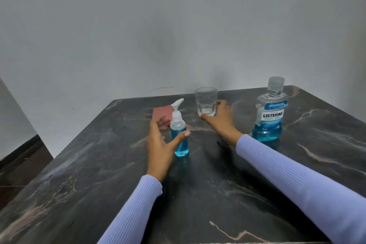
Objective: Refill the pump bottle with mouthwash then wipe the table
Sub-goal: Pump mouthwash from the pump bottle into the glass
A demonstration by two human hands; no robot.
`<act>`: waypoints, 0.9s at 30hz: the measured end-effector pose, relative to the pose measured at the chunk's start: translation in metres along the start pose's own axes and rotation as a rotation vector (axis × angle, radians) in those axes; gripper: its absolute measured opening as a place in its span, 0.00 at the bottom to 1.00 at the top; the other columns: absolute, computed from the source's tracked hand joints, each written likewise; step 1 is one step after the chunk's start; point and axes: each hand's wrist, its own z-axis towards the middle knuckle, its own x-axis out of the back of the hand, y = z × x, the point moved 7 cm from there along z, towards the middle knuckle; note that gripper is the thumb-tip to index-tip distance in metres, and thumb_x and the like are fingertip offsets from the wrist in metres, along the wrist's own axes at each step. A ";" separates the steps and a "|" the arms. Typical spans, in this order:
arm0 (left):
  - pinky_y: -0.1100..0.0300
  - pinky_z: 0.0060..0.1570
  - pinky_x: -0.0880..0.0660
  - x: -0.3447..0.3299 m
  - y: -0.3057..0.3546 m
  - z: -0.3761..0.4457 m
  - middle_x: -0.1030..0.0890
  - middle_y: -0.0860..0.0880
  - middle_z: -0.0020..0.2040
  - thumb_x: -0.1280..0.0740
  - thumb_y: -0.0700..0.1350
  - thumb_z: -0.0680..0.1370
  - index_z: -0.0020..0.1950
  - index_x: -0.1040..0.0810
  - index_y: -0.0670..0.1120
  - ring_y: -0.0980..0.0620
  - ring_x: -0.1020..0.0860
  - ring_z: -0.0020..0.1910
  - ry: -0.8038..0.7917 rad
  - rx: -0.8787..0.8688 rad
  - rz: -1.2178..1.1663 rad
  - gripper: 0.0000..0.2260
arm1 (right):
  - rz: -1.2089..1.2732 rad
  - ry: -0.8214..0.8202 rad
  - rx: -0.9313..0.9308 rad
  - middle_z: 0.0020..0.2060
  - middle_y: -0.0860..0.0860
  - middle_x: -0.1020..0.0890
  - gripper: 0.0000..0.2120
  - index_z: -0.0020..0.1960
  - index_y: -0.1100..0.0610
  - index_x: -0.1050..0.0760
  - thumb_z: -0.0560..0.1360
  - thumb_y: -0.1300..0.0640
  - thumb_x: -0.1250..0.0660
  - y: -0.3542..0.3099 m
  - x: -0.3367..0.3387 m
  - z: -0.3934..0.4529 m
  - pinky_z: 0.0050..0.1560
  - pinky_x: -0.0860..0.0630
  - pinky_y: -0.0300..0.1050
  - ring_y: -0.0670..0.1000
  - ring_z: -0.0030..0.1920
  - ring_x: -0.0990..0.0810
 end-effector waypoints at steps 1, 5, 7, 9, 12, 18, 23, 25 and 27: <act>0.63 0.53 0.28 -0.003 -0.004 0.002 0.26 0.65 0.54 0.26 0.61 0.60 0.61 0.33 0.57 0.62 0.25 0.56 -0.032 -0.001 0.003 0.33 | -0.010 0.039 -0.019 0.63 0.58 0.29 0.37 0.66 0.61 0.37 0.65 0.51 0.23 0.001 -0.006 0.009 0.60 0.31 0.48 0.58 0.63 0.29; 0.73 0.44 0.28 -0.006 -0.010 0.004 0.24 0.67 0.51 0.27 0.61 0.62 0.52 0.31 0.66 0.74 0.27 0.51 -0.077 -0.028 0.016 0.22 | 0.050 0.094 -0.108 0.64 0.59 0.29 0.42 0.66 0.61 0.40 0.62 0.51 0.21 0.012 -0.026 0.038 0.61 0.28 0.53 0.60 0.63 0.29; 0.78 0.45 0.30 -0.005 -0.010 0.005 0.23 0.66 0.50 0.27 0.60 0.63 0.50 0.30 0.66 0.73 0.26 0.50 -0.076 -0.056 0.028 0.19 | 0.077 0.116 -0.116 0.62 0.58 0.28 0.41 0.65 0.59 0.40 0.62 0.50 0.21 0.016 -0.032 0.048 0.59 0.26 0.53 0.60 0.62 0.27; 0.80 0.45 0.32 -0.004 -0.009 0.006 0.22 0.64 0.49 0.28 0.62 0.62 0.49 0.29 0.64 0.72 0.25 0.50 -0.068 -0.073 0.045 0.19 | 0.072 0.131 -0.116 0.61 0.58 0.26 0.39 0.63 0.59 0.39 0.62 0.48 0.21 0.017 -0.034 0.057 0.53 0.27 0.49 0.59 0.59 0.25; 0.81 0.44 0.32 -0.002 -0.009 0.008 0.22 0.65 0.47 0.29 0.63 0.60 0.48 0.28 0.63 0.73 0.26 0.48 -0.057 -0.078 0.051 0.19 | -0.001 0.115 -0.115 0.58 0.58 0.23 0.37 0.61 0.59 0.36 0.62 0.45 0.22 0.017 -0.030 0.066 0.48 0.28 0.46 0.58 0.57 0.23; 0.80 0.43 0.30 -0.002 -0.010 0.007 0.24 0.65 0.50 0.30 0.63 0.60 0.50 0.28 0.61 0.74 0.26 0.49 -0.071 -0.051 0.064 0.21 | -0.087 0.034 0.001 0.57 0.54 0.22 0.37 0.60 0.57 0.33 0.60 0.40 0.23 0.017 -0.013 0.045 0.49 0.25 0.45 0.55 0.56 0.23; 0.69 0.49 0.31 -0.001 -0.011 0.006 0.22 0.61 0.51 0.30 0.63 0.61 0.56 0.25 0.54 0.67 0.25 0.50 -0.071 -0.034 0.086 0.26 | -0.107 -0.056 0.109 0.55 0.51 0.20 0.40 0.60 0.54 0.31 0.55 0.36 0.23 0.015 0.010 0.001 0.52 0.23 0.46 0.51 0.54 0.21; 0.69 0.47 0.31 0.001 -0.010 0.007 0.20 0.58 0.51 0.29 0.61 0.64 0.55 0.23 0.52 0.66 0.24 0.50 -0.061 -0.037 0.101 0.24 | -0.091 -0.102 0.139 0.54 0.49 0.19 0.42 0.59 0.52 0.30 0.53 0.33 0.24 0.015 0.019 -0.019 0.54 0.22 0.48 0.49 0.54 0.21; 0.67 0.48 0.30 0.002 -0.011 0.007 0.19 0.56 0.51 0.28 0.57 0.66 0.55 0.22 0.51 0.63 0.23 0.50 -0.049 -0.030 0.102 0.20 | -0.045 -0.152 0.149 0.51 0.46 0.19 0.41 0.58 0.51 0.30 0.51 0.34 0.24 0.017 0.027 -0.035 0.55 0.22 0.47 0.46 0.52 0.20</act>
